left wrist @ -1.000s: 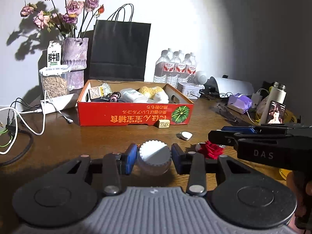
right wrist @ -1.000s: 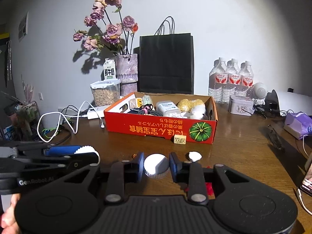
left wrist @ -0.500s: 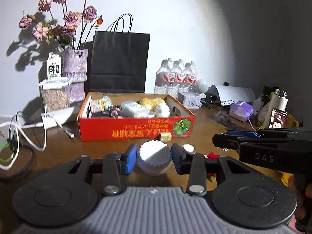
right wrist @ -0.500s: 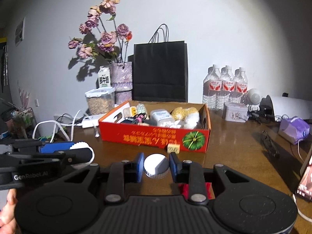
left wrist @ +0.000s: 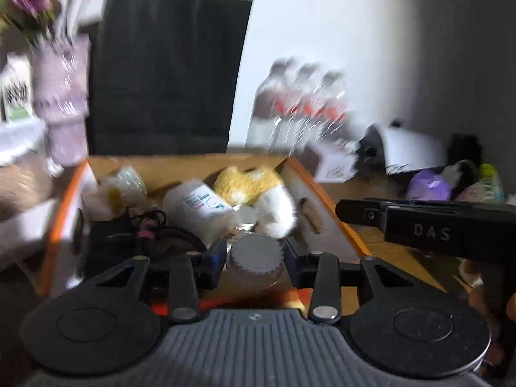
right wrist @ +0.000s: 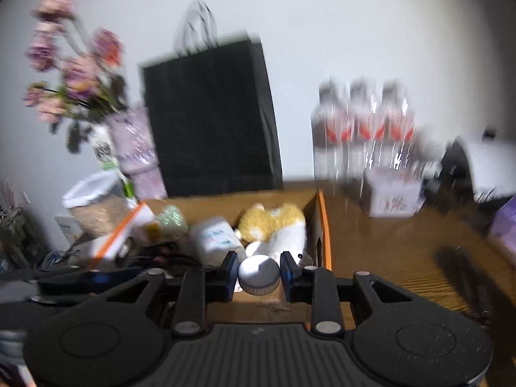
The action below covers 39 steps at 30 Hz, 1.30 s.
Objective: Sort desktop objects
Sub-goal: 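Lower both items into the box and open both tools, then withdraw both tools from the box back over the table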
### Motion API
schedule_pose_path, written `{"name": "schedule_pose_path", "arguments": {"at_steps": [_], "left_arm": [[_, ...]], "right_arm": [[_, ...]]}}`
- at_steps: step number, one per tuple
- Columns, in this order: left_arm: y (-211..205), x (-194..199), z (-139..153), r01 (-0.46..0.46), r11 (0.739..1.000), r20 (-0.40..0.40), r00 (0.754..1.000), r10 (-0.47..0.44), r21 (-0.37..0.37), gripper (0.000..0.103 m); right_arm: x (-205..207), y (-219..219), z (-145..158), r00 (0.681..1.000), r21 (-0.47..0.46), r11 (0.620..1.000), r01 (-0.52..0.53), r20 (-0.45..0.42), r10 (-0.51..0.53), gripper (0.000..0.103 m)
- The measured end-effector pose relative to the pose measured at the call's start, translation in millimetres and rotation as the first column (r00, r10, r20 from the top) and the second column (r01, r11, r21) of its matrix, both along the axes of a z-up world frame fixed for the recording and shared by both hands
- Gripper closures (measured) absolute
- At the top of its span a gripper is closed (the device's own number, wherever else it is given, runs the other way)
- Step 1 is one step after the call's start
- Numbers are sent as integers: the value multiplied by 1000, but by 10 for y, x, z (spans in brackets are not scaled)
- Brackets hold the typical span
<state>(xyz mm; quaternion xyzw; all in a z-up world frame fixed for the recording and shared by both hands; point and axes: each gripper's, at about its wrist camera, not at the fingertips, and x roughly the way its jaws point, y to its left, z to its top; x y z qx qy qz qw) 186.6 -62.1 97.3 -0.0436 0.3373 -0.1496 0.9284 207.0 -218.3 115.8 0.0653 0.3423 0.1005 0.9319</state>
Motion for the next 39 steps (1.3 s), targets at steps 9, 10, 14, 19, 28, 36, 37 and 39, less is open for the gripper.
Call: {"name": "schedule_pose_path", "arguments": {"at_steps": [9, 10, 14, 19, 28, 36, 37, 39], "left_arm": [[-197, 947, -541, 3, 995, -249, 968, 20, 95, 53], [-180, 954, -537, 1, 996, -249, 968, 20, 85, 50], [-79, 942, -422, -9, 997, -213, 977, 26, 78, 26], [75, 844, -155, -57, 991, -183, 980, 78, 118, 10], [426, 24, 109, -134, 981, -37, 989, 141, 144, 0], [805, -983, -239, -234, 971, -2, 972, 234, 54, 0], [842, -1111, -296, -248, 967, 4, 969, 248, 56, 0], [895, -1375, -390, -271, 961, 32, 963, 269, 62, 0]], "right_arm": [[945, 139, -585, 946, -33, 999, 29, -322, -38, 72], [947, 164, -576, 947, -37, 999, 27, -318, -37, 69], [884, 189, -423, 963, -30, 999, 23, -266, -31, 62], [683, 210, -104, 986, -62, 998, 23, -162, -33, 46], [-255, 322, 150, 998, -114, 993, 15, 62, -8, 27], [-1238, 569, -130, 987, -113, 993, -45, 151, 61, 21], [-1328, 595, -172, 985, -106, 993, -54, 156, 71, 21], [-1540, 638, -281, 982, -93, 992, -80, 164, 94, 21]]}}
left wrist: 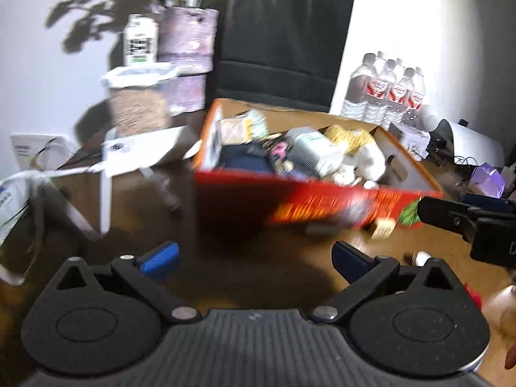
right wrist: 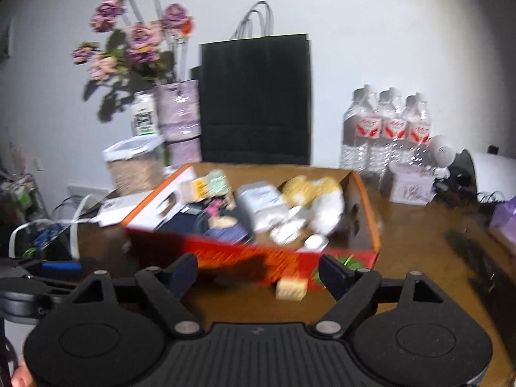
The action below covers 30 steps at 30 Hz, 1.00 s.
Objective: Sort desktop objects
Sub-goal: 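Withdraw both tools from the box back over the table, then grasp the small orange item with the left tool while the right tool grasps a white lid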
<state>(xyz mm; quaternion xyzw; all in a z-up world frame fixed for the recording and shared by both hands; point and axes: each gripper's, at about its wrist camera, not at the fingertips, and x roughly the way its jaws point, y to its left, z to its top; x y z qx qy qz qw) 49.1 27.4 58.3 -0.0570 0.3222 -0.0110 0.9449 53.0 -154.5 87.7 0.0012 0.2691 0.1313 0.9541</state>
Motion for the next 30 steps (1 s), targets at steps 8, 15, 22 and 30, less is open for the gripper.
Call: {"name": "schedule_pose_path", "arguments": {"at_steps": [8, 15, 22, 30], "left_arm": [[-10, -980, -229, -17, 998, 107, 994, 10, 68, 0], [-187, -1534, -378, 37, 997, 106, 993, -43, 64, 0], [-319, -1300, -415, 109, 992, 80, 990, -114, 59, 2], [-576, -741, -401, 245, 966, 97, 963, -253, 87, 10]], "right_arm": [[-746, -90, -364, 1000, 28, 999, -26, 17, 25, 21], [-1312, -258, -565, 999, 31, 1000, -4, 37, 3, 21], [-1243, -350, -478, 998, 28, 1000, 13, 59, -15, 23], [-716, -524, -410, 995, 18, 996, 83, 45, -84, 30]]}}
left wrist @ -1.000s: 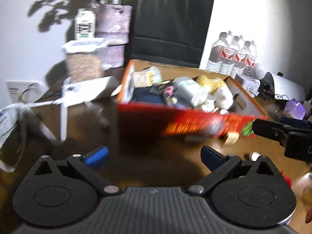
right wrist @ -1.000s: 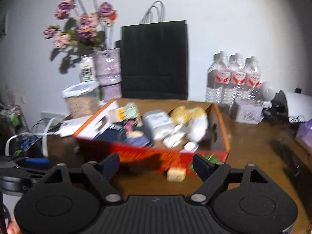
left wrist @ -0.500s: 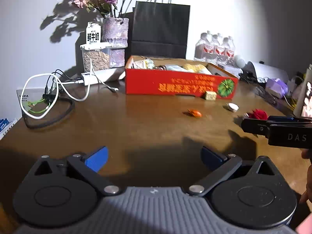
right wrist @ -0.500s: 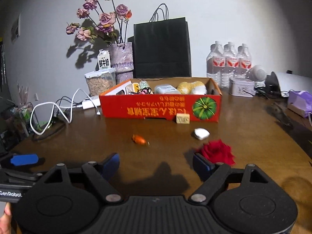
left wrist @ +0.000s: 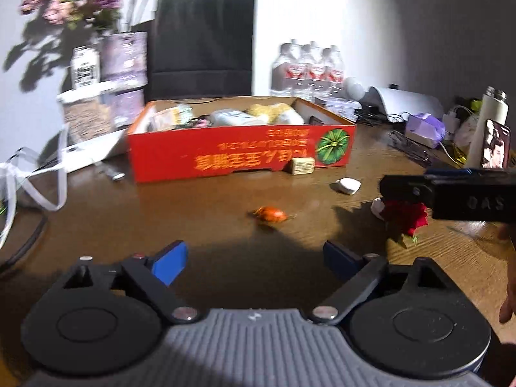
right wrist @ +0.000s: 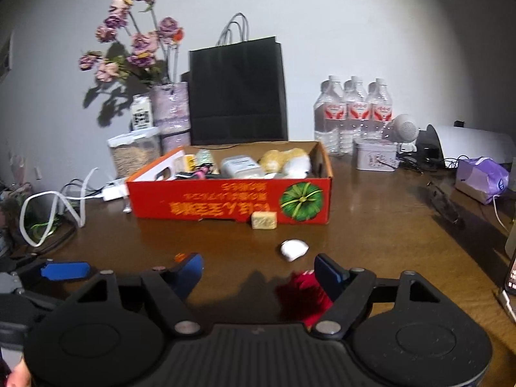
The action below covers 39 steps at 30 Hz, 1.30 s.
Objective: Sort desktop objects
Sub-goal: 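Grasp the small orange item with the left tool while the right tool grasps a white lid, then lift both held items and move them over the cardboard box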
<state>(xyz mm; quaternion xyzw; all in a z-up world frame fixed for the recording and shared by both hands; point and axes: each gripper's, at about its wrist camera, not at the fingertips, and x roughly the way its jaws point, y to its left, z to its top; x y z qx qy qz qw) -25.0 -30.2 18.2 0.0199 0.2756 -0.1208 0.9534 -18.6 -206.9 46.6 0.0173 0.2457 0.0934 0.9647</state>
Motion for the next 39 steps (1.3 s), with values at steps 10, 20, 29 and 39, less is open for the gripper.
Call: {"name": "schedule_pose_path", "arguments": {"at_steps": [10, 20, 29, 39], "left_arm": [[-260, 765, -150, 54, 998, -74, 996, -53, 11, 22], [-284, 858, -193, 70, 997, -87, 994, -68, 24, 48], [-265, 819, -185, 79, 996, -76, 994, -76, 35, 61], [-121, 351, 94, -9, 1000, 30, 1000, 9, 10, 61]], "right_arm": [[973, -52, -195, 983, -32, 999, 25, -184, -31, 50], [1217, 7, -343, 967, -115, 993, 41, -245, -68, 59], [1121, 43, -337, 982, -69, 998, 5, -191, -18, 76], [464, 183, 1, 999, -20, 999, -26, -33, 25, 76]]}}
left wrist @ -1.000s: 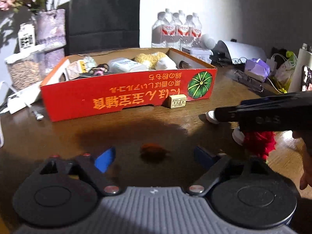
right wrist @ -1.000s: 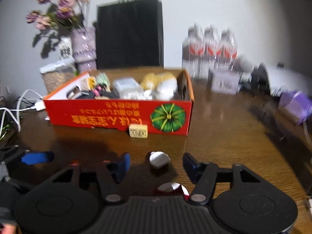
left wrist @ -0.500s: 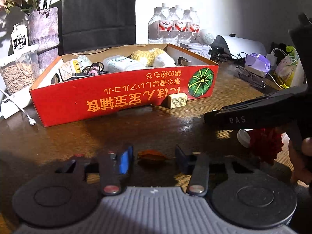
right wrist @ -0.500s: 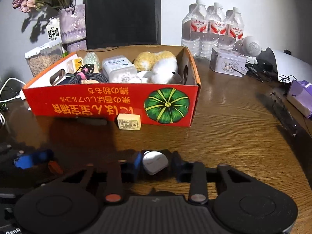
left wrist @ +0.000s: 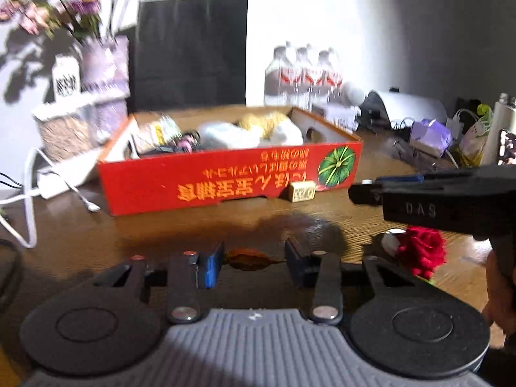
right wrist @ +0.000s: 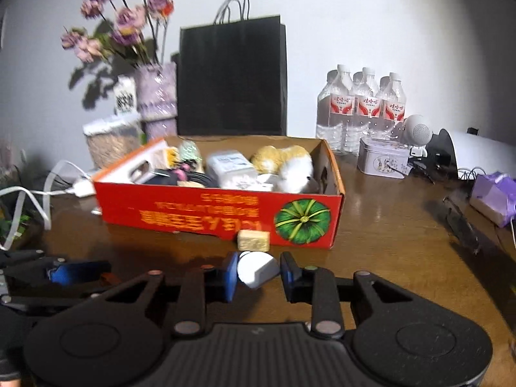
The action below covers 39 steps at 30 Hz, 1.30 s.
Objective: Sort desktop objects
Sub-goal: 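Lift both held items and move them over the cardboard box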
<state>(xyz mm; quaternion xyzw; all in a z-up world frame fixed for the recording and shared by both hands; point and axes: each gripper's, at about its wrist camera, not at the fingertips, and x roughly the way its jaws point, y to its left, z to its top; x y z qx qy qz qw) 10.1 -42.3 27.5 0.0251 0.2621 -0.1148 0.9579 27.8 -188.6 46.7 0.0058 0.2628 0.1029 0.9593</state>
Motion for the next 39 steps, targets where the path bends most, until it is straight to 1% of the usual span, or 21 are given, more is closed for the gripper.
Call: {"name": "schedule_pose_path", "arguments": {"at_steps": [2, 4, 6, 10, 13, 18, 21, 24, 27, 29, 31, 33, 34, 36, 37, 39], "left_arm": [[17, -190, 61, -3, 1000, 25, 1000, 3, 12, 61], [51, -372, 84, 6, 1000, 39, 999, -7, 23, 61], [88, -530, 89, 4, 1000, 42, 999, -5, 29, 61], [170, -790, 99, -8, 1000, 24, 1000, 8, 5, 61], [230, -963, 103, -20, 1000, 15, 1000, 20, -5, 61], [294, -1142, 79, -35, 999, 4, 999, 35, -16, 61], [318, -1176, 115, -37, 999, 15, 999, 37, -25, 61], [305, -1153, 184, -34, 999, 42, 998, 35, -23, 61], [281, -1020, 285, -20, 999, 58, 998, 22, -32, 61], [289, -850, 392, 5, 998, 61, 998, -1, -64, 61], [288, -652, 519, 31, 996, 80, 996, -24, -85, 61], [273, -346, 678, 63, 994, 97, 994, -54, -89, 61], [262, -176, 749, 73, 993, 98, 993, -64, -92, 61], [240, 246, 863, 99, 988, 73, 993, -91, -114, 61], [229, 490, 890, 103, 986, 47, 994, -98, -134, 61], [161, 1004, 871, 113, 979, -34, 992, -121, -168, 61]], "right_arm": [[-189, 37, 19, 999, 10, 999, -39, 16, 39, 76], [-349, 93, 28, 997, -27, 997, -73, 37, 74, 76], [-480, 142, 33, 996, -57, 995, -78, 45, 81, 76], [-759, 197, -31, 993, -14, 993, -118, -8, 118, 76], [-981, 262, -117, 991, -18, 991, -132, -32, 131, 76], [-1234, 241, -181, 991, -16, 991, -131, -38, 130, 76], [-1296, 186, -132, 993, -15, 993, -117, -16, 117, 76], [-1268, 108, -8, 994, 0, 995, -104, 24, 104, 76], [-1115, 23, 162, 994, 15, 996, -93, 58, 92, 76], [-972, -27, 304, 993, 15, 996, -84, 89, 83, 76], [-763, -88, 483, 990, 29, 997, -72, 120, 68, 76], [-433, -171, 682, 991, 65, 996, -59, 121, 50, 76], [-240, -211, 765, 994, 90, 995, -53, 105, 43, 76], [187, -280, 875, 999, 135, 990, -34, 42, 28, 76], [486, -325, 905, 1000, 163, 987, -17, -9, 18, 76], [960, -367, 877, 996, 179, 984, 12, -86, 4, 76]]}}
